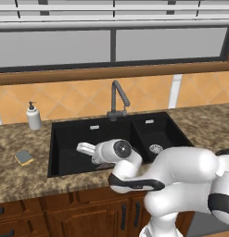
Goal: Pick the pan and sponge and place them into the sink. Then turn on the water.
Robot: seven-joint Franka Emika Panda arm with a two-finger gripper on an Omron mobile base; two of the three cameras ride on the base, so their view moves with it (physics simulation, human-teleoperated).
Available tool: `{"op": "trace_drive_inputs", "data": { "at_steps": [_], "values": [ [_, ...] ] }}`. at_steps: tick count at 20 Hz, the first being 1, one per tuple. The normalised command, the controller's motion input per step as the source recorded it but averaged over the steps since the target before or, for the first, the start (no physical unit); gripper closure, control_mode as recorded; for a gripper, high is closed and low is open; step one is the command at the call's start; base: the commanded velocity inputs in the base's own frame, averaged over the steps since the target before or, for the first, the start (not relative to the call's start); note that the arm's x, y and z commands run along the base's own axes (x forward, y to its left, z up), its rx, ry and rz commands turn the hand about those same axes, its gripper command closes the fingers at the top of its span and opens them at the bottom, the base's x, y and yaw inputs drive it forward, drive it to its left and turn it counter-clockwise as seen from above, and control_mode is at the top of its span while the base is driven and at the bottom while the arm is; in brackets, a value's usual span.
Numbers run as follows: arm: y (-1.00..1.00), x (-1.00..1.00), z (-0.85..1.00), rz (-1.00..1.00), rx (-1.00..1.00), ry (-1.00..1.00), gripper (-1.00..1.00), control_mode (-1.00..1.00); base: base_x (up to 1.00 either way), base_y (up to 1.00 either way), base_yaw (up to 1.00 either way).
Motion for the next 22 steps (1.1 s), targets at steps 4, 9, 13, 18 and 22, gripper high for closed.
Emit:
{"op": "trace_drive_inputs", "data": {
  "at_steps": [4,9,13,18,22],
  "values": [
    [0.33,-0.4,1.0,0.03,-0.14,-0.02,-1.0,-1.0,0.0,0.0,0.0],
    [0.3,-0.48,0.87,0.11,-0.21,0.0,-1.0,-1.0,0.0,0.0,0.0],
    [0.36,-0.35,0.13,0.24,-0.17,0.0,-1.0,-1.0,0.0,0.0,0.0],
    [0.31,-0.15,-0.1,0.34,-0.08,-0.07,-1.0,-1.0,0.0,0.0,0.0],
    [0.41,0.0,-0.02,0.26,-0.09,-0.01,-1.0,-1.0,0.0,0.0,0.0]
  ]
}}
